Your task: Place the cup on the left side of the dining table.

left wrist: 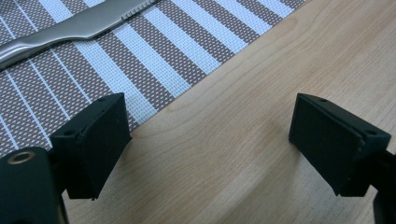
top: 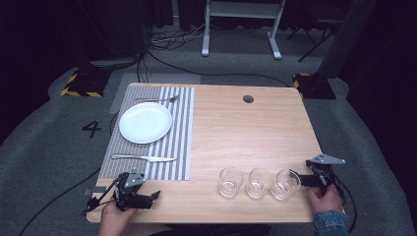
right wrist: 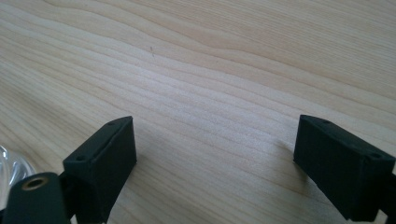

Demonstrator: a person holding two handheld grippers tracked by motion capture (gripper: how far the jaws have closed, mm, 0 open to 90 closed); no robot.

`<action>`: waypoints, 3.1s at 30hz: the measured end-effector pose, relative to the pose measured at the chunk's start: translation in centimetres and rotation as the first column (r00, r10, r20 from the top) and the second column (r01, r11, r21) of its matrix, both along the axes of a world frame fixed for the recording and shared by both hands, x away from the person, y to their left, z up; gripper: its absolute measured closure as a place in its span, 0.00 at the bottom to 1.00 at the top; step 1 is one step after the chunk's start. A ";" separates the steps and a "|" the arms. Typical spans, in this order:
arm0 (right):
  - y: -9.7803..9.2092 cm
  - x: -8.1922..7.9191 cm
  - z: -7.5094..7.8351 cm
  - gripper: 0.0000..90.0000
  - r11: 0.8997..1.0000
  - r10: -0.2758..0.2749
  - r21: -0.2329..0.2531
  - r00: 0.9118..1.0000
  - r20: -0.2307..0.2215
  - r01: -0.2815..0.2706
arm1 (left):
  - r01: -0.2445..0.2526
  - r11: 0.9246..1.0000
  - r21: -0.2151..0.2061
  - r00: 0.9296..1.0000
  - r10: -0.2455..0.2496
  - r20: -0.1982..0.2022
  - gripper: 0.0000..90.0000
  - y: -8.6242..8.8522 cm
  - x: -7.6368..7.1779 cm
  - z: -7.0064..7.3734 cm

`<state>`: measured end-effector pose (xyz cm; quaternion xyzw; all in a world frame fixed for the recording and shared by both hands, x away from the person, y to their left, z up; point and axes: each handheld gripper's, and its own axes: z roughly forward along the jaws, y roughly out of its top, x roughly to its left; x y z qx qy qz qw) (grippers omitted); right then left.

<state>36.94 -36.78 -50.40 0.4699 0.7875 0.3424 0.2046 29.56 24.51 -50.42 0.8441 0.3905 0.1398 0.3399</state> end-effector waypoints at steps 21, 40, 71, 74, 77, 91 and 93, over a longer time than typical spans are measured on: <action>0.0 0.0 0.0 0.15 1.000 0.000 0.000 1.000 0.000 0.000 | 0.039 0.991 -0.127 0.993 -0.025 0.112 0.17 1.4 -1.9 7.2; 0.0 0.0 0.0 0.15 1.000 0.000 0.000 1.000 0.000 0.000 | 0.033 0.995 -0.099 0.984 -0.015 0.175 0.11 -2.1 -2.8 11.1; 0.0 0.0 0.0 0.15 1.000 -0.001 0.001 1.000 0.000 0.001 | 0.358 0.913 -0.195 0.928 -0.325 0.182 0.00 -11.9 1.5 12.5; 0.0 0.0 0.0 0.15 1.000 -0.001 0.001 1.000 0.000 0.001 | 0.379 0.904 -0.197 0.919 -0.344 0.193 0.00 -12.6 1.7 12.5; 0.0 0.0 0.0 0.15 1.000 0.000 0.000 1.000 0.000 0.000 | 0.410 0.889 -0.204 0.906 -0.372 0.200 0.00 -13.8 2.2 12.4; 0.0 0.0 0.0 0.15 1.000 0.000 0.001 1.000 0.000 0.000 | 0.403 0.898 -0.175 0.903 -0.359 0.237 0.00 -18.1 3.3 10.6; 0.0 0.0 0.0 0.15 1.000 0.000 0.000 1.000 0.000 0.000 | 0.399 0.902 -0.164 0.903 -0.356 0.241 0.00 -18.8 3.4 10.2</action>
